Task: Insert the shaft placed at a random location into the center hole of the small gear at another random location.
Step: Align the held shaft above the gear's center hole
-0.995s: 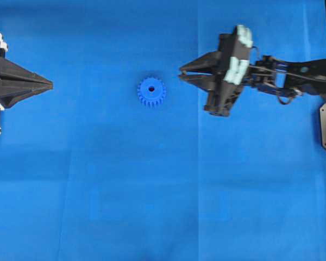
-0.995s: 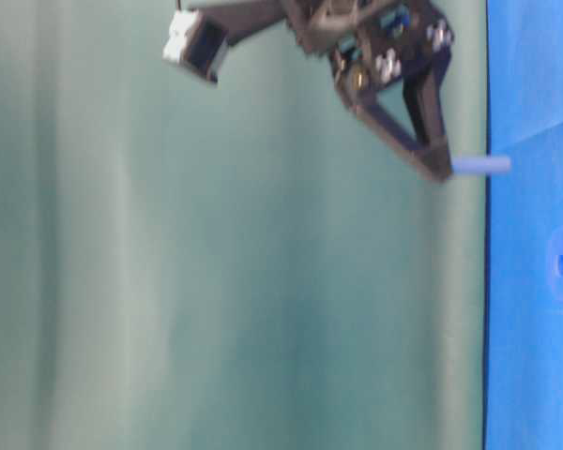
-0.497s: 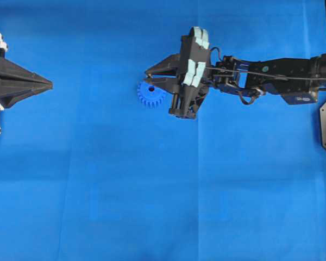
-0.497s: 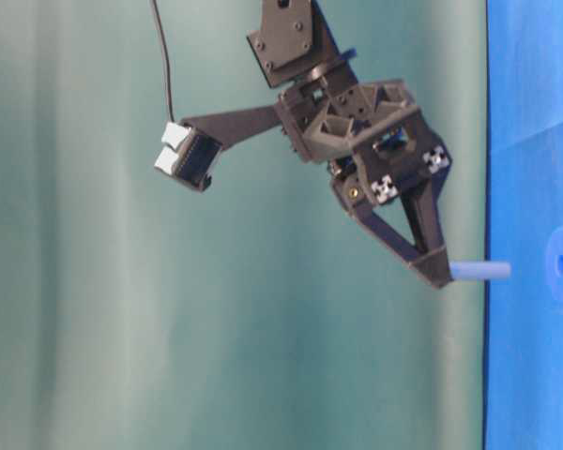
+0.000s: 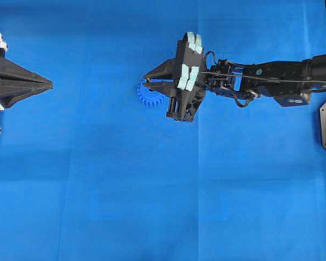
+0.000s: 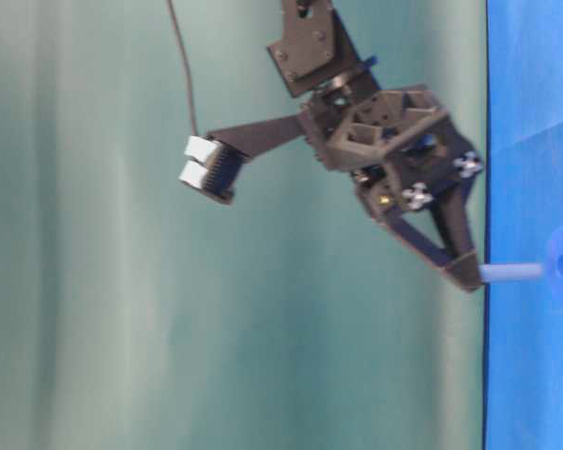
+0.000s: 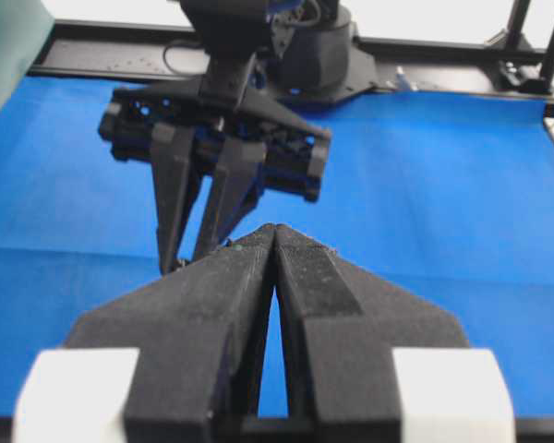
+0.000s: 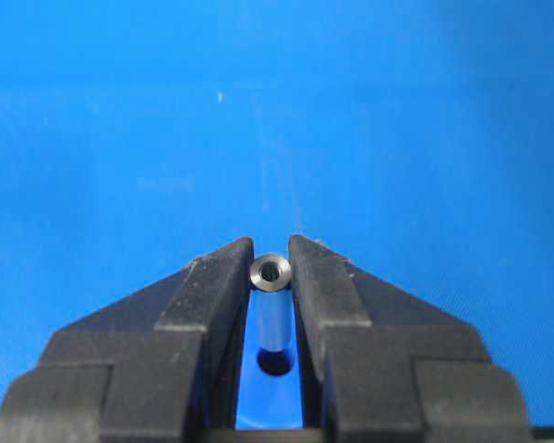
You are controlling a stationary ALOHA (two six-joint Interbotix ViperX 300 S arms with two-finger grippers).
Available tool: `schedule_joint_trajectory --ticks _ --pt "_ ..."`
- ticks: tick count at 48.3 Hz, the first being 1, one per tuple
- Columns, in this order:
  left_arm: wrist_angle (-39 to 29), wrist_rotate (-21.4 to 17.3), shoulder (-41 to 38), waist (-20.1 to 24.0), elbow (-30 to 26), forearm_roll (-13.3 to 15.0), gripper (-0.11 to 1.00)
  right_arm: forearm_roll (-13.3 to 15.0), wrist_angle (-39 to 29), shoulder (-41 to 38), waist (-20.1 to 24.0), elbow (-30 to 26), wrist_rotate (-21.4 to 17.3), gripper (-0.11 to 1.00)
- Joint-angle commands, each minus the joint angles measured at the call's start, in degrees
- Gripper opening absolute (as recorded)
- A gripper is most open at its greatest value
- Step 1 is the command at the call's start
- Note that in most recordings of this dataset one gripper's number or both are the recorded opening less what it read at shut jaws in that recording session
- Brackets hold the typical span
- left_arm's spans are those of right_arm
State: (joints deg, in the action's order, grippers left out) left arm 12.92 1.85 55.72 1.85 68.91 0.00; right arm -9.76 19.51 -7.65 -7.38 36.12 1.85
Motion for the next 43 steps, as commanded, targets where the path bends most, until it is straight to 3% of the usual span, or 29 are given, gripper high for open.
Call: schedule_joint_trajectory --ticks 1,25,43 --pt "0.26 0.00 -0.09 0.18 -0.53 -0.09 0.00 -0.09 0.70 -0.09 0.09 -0.97 0.00 0.04" --pt "0.26 0.00 -0.09 0.18 -0.53 -0.18 0.00 -0.26 1.49 -1.23 0.09 -0.88 -0.18 0.04" --pt "-0.35 0.00 -0.09 0.18 -0.53 -0.18 0.00 0.09 1.23 4.75 0.09 -0.26 0.26 0.04"
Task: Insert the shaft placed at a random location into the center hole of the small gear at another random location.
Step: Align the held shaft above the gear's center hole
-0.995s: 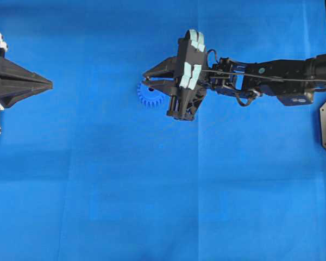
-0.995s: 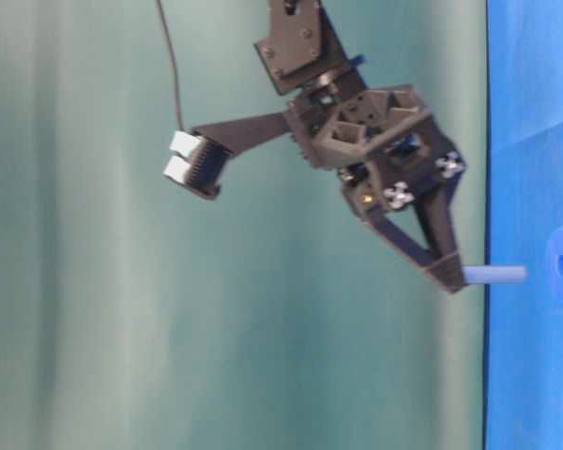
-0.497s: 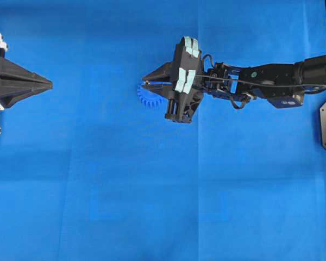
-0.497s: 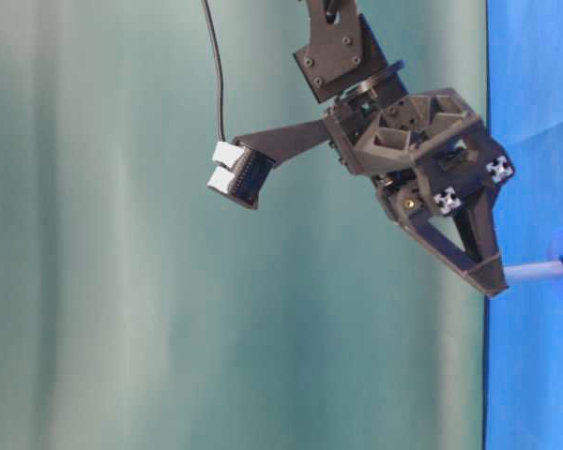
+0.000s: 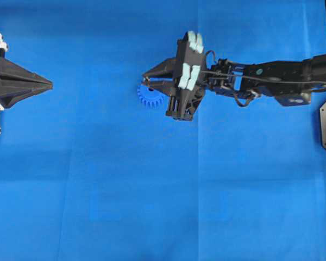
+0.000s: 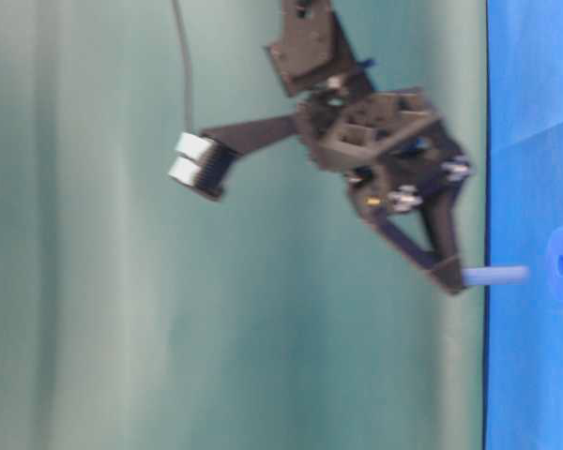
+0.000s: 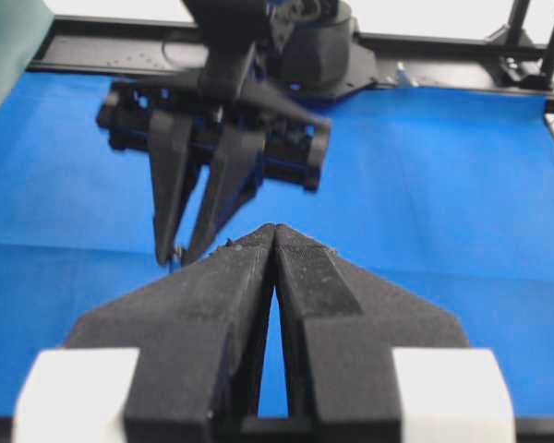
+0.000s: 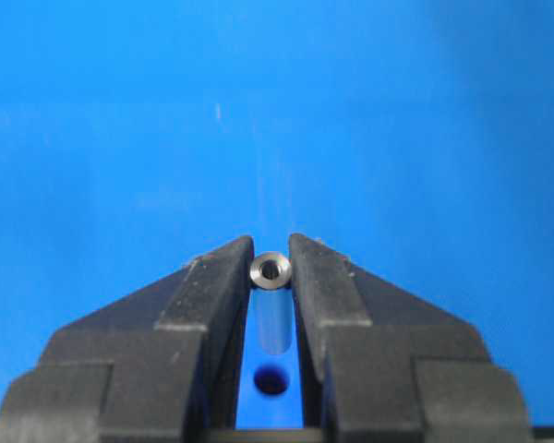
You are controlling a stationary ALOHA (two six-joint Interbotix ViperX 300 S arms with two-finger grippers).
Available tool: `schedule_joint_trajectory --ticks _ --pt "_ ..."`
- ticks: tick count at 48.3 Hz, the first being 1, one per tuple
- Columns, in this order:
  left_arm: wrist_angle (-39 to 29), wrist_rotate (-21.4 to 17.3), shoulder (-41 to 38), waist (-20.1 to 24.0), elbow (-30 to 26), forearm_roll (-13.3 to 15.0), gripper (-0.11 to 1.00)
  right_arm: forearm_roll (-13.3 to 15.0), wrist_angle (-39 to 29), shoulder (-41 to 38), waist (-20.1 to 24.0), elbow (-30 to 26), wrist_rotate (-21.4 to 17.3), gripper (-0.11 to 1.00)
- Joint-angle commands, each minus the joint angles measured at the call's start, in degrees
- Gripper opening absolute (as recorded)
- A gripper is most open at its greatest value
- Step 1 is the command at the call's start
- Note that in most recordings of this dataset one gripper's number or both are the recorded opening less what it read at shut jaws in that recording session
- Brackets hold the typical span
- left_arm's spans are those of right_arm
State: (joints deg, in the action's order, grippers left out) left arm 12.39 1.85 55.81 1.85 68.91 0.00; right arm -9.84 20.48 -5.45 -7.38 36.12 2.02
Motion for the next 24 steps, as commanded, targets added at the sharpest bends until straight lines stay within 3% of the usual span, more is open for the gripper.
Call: schedule_joint_trajectory --ticks 1,24 --pt "0.18 0.09 -0.18 0.18 -0.44 -0.09 0.00 0.18 0.26 2.55 0.09 -0.26 0.09 0.04" --pt "0.26 0.00 -0.18 0.18 -0.44 -0.09 0.00 0.00 1.05 -1.49 0.18 -0.09 -0.18 0.04"
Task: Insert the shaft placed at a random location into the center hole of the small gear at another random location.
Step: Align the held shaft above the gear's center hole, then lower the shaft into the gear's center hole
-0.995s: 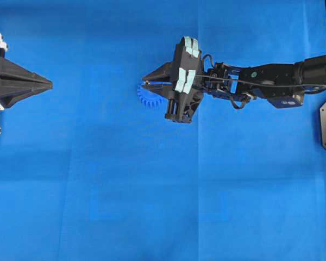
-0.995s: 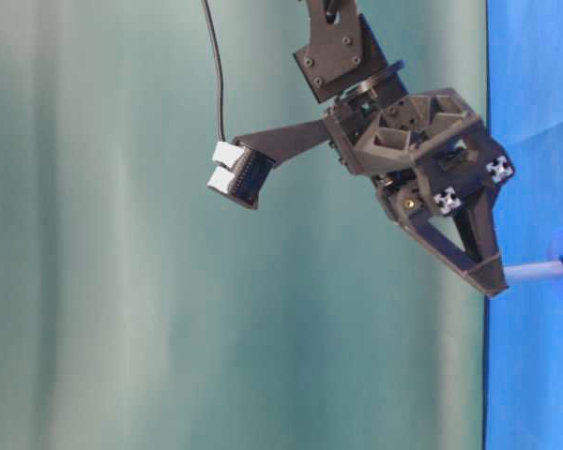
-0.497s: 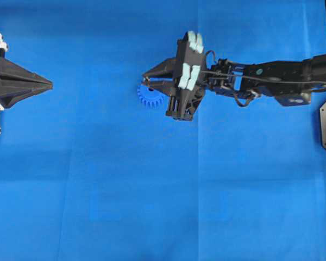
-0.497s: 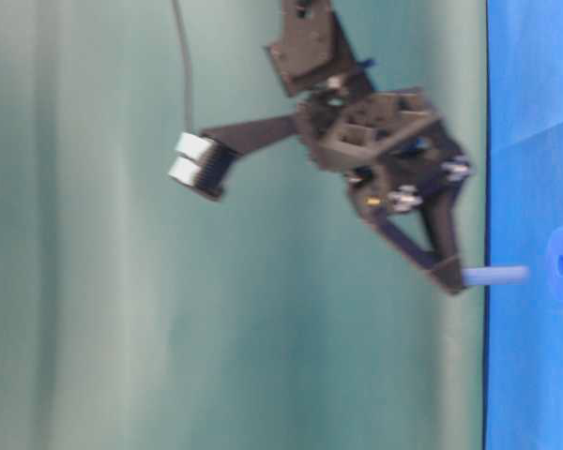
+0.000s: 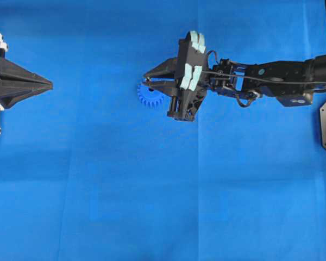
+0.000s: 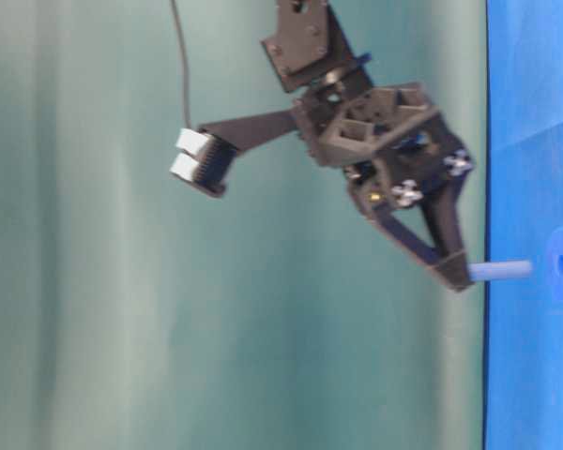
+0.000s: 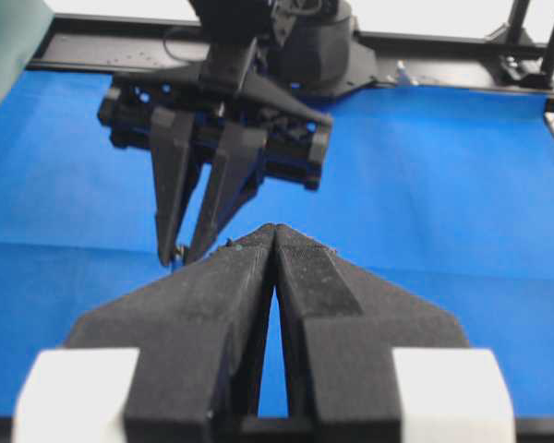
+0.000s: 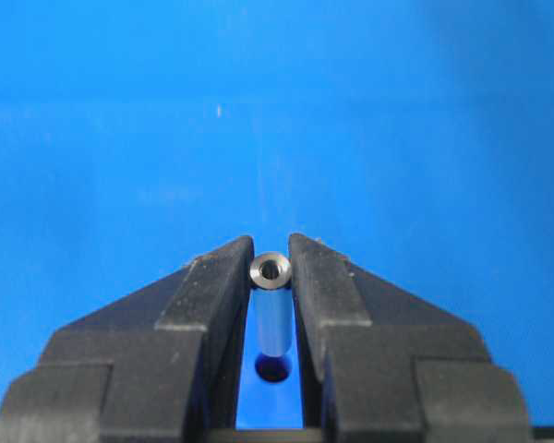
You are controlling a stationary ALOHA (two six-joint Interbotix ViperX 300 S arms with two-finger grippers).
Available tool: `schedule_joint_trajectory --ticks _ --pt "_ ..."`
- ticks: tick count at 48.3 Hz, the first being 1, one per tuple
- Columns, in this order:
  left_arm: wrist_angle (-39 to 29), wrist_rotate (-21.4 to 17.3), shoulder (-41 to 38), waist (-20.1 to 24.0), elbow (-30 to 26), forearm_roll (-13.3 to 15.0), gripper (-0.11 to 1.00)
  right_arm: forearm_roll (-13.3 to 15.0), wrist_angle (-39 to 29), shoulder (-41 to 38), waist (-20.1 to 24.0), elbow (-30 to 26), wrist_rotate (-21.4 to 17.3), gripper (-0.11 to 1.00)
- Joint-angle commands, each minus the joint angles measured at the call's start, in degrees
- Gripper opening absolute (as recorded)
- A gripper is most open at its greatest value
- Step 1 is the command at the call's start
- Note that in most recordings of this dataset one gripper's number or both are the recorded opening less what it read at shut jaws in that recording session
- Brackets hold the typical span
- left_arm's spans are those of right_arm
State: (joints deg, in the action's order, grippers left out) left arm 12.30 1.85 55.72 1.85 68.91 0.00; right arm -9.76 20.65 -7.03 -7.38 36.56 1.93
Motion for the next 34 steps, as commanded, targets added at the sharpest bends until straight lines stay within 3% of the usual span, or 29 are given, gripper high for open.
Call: schedule_joint_trajectory --ticks 1,34 --pt "0.26 0.00 -0.09 0.18 -0.44 -0.09 0.00 -0.09 0.97 0.00 0.18 -0.53 -0.09 0.04" --pt "0.26 0.00 -0.09 0.18 -0.44 -0.09 0.00 -1.58 3.34 -4.22 0.26 -0.09 -0.62 0.04"
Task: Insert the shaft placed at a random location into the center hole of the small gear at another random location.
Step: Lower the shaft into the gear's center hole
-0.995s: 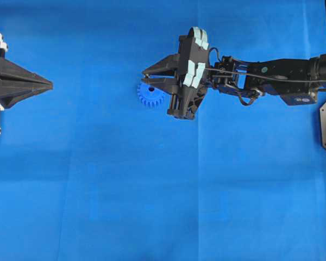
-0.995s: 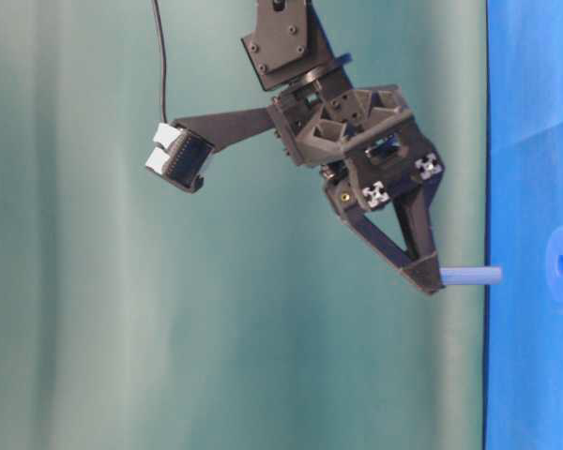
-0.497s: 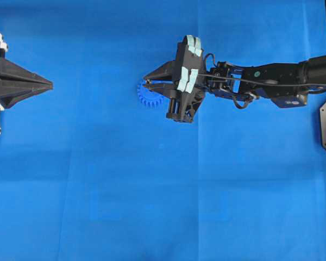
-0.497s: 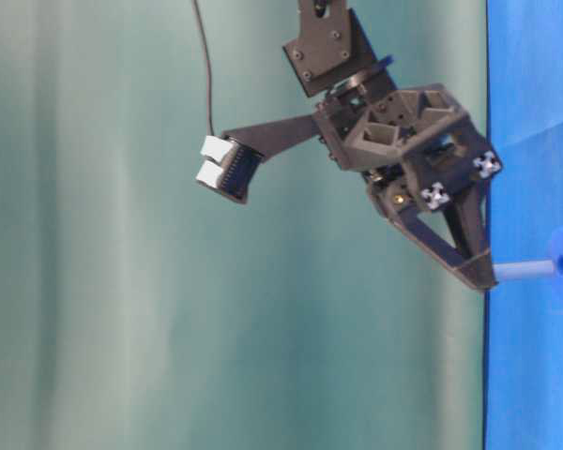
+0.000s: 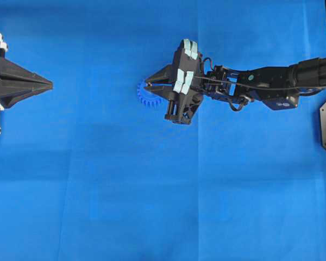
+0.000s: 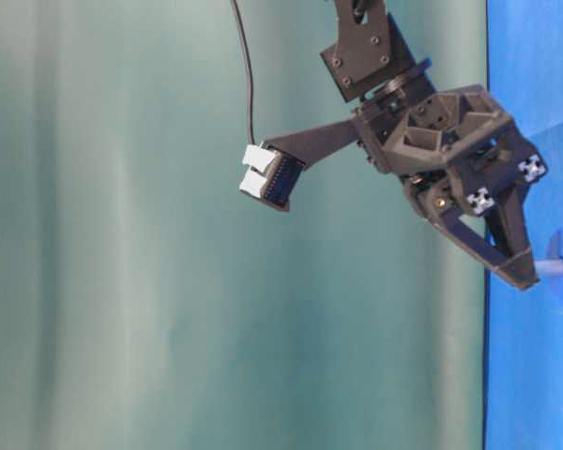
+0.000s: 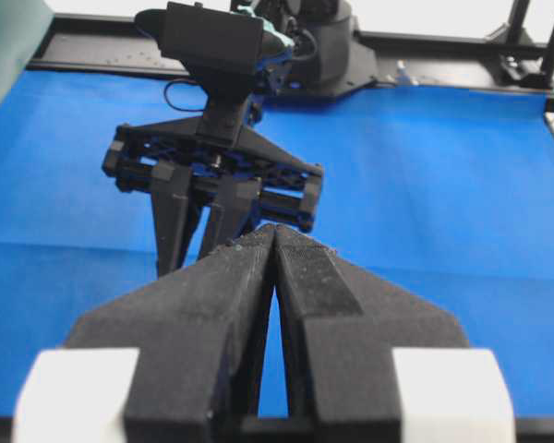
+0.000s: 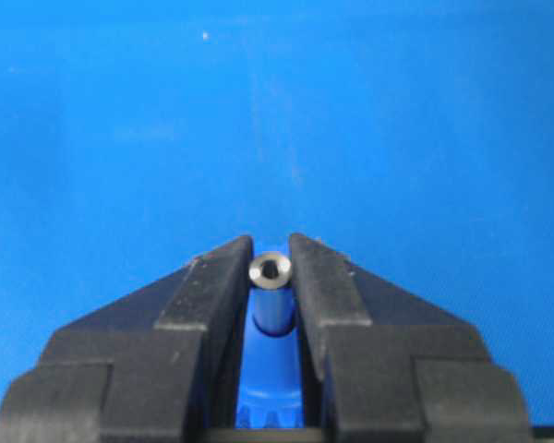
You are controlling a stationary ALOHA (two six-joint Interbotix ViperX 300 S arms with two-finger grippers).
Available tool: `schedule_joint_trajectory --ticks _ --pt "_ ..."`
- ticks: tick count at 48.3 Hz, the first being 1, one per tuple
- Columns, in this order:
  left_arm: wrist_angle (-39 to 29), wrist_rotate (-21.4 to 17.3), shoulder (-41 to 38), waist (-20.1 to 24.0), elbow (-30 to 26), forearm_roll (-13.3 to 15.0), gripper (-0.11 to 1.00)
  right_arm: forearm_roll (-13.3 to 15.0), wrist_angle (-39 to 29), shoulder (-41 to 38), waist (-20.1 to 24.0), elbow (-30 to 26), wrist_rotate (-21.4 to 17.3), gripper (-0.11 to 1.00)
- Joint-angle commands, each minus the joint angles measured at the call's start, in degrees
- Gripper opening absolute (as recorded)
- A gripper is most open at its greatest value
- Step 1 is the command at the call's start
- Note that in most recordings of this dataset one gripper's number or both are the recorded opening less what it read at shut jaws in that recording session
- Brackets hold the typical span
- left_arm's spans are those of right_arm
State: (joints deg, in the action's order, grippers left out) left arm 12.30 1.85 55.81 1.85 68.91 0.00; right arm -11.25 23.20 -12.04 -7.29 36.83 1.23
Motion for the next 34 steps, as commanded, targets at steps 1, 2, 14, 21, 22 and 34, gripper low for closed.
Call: schedule_joint_trajectory --ticks 1,2,14,21,22,34 --pt "0.26 0.00 -0.18 0.18 -0.44 -0.09 0.00 -0.09 0.62 0.79 0.18 -0.35 0.09 0.04" --pt "0.26 0.00 -0.18 0.18 -0.44 -0.18 0.00 -0.18 0.53 0.79 0.09 -0.35 0.09 0.04" --pt "0.26 0.00 -0.18 0.09 -0.35 -0.18 0.00 -0.79 0.88 -0.79 0.26 -0.18 0.09 0.04" --pt "0.26 0.00 -0.18 0.18 -0.35 -0.09 0.00 -0.88 1.23 -1.93 0.44 -0.35 0.09 0.04" --pt "0.26 0.00 -0.18 0.18 -0.35 -0.18 0.00 -0.88 1.32 -1.93 0.44 -0.44 0.09 0.04" --pt "0.26 0.00 -0.18 0.18 -0.26 -0.09 0.00 -0.88 1.05 -2.20 0.44 -0.44 0.09 0.04"
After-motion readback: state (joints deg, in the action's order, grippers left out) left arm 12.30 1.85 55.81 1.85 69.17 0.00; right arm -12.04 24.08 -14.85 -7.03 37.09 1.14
